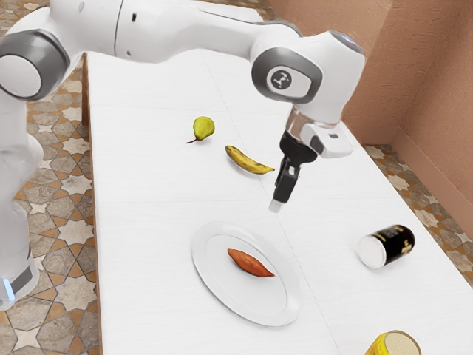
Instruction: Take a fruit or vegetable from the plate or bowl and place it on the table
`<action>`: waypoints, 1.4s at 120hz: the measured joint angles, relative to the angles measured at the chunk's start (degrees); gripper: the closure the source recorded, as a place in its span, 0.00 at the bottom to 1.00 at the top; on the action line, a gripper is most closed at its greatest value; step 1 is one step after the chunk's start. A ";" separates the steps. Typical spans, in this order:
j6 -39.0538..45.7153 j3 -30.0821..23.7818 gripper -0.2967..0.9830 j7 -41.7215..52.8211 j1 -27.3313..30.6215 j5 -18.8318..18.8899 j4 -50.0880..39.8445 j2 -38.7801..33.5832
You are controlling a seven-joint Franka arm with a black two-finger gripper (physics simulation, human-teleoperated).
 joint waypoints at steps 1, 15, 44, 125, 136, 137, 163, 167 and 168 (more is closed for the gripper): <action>0.29 0.00 0.23 -0.03 -0.04 -0.01 -0.63 -0.15; 3.89 -0.13 0.23 -0.43 -0.15 -0.15 -6.55 -0.79; 9.47 -1.63 0.23 -0.57 -0.72 -0.63 -12.00 -0.73; 16.67 -2.28 0.23 2.73 -1.16 -0.31 -18.55 0.63; 16.93 -2.28 0.23 2.95 -1.14 -0.31 -18.56 0.97; 16.95 -2.28 0.23 2.96 -1.14 -0.31 -18.56 1.01; 17.69 -2.29 0.23 3.35 -1.13 -0.37 -19.41 1.74; 17.85 -2.29 0.23 3.40 -1.14 -0.40 -19.49 1.96; 17.88 -2.29 0.23 3.41 -1.14 -0.41 -19.51 2.00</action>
